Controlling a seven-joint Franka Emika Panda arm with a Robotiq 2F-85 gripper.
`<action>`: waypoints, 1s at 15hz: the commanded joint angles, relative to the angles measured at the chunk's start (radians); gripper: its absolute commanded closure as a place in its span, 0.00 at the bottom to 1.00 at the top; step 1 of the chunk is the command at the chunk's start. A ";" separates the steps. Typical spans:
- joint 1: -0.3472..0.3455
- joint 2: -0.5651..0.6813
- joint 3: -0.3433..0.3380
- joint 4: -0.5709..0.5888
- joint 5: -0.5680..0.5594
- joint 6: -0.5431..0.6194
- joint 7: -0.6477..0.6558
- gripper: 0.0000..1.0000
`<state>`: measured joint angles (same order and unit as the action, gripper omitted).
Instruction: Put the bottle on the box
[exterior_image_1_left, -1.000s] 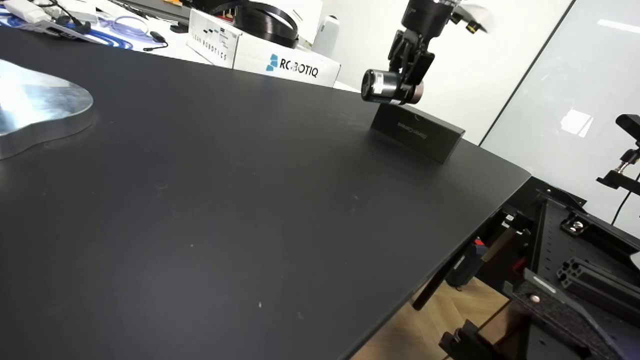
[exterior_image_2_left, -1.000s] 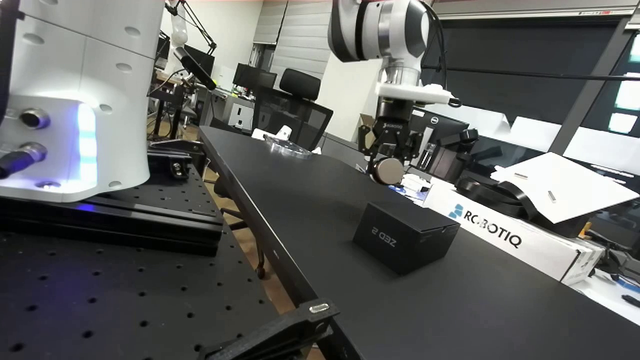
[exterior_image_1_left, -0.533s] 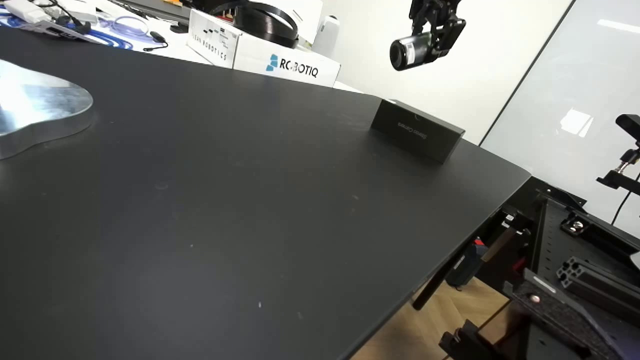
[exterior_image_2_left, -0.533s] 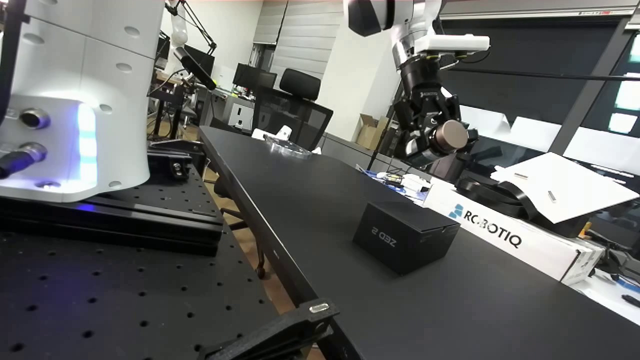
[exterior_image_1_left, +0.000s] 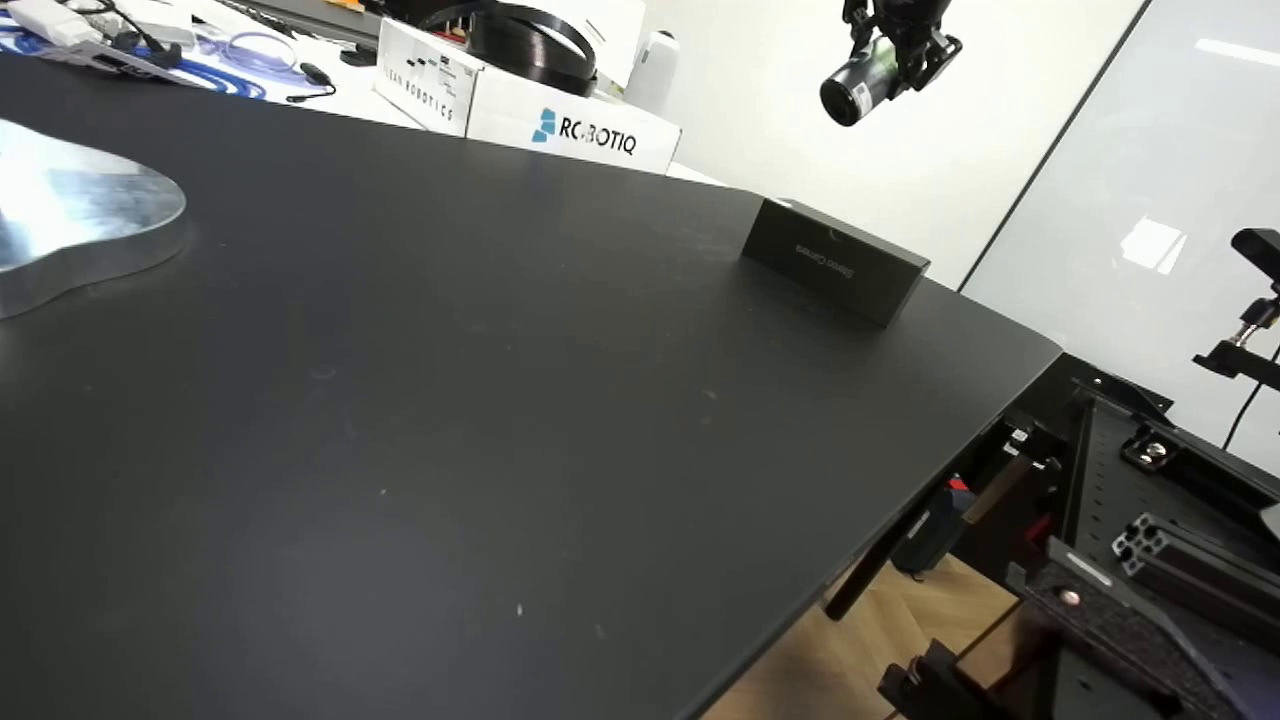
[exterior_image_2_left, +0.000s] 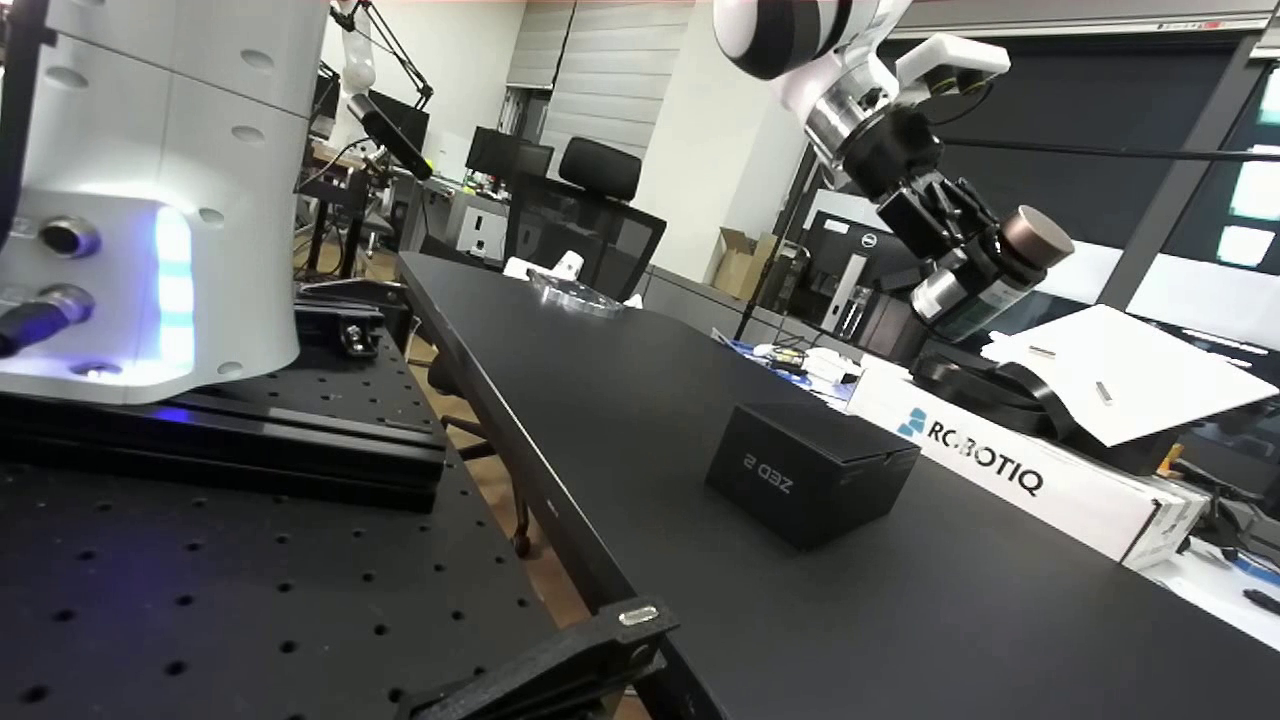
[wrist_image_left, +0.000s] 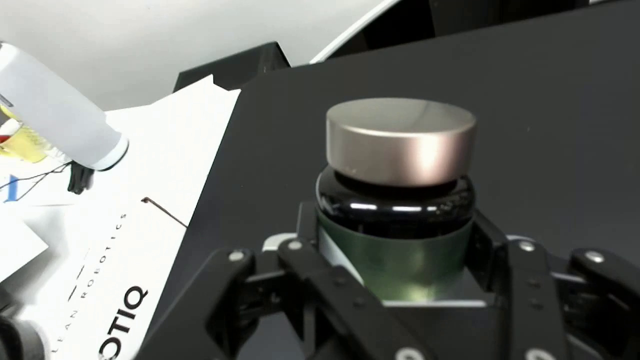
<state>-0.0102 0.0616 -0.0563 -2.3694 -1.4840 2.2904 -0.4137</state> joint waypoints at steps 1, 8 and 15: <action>-0.011 0.019 0.007 -0.006 -0.106 -0.070 0.035 0.56; -0.016 0.045 0.016 -0.018 -0.055 -0.118 -0.003 0.31; -0.015 0.047 0.018 -0.018 -0.048 -0.124 -0.003 0.56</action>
<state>-0.0157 0.1084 -0.0494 -2.3880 -1.5330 2.1683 -0.4152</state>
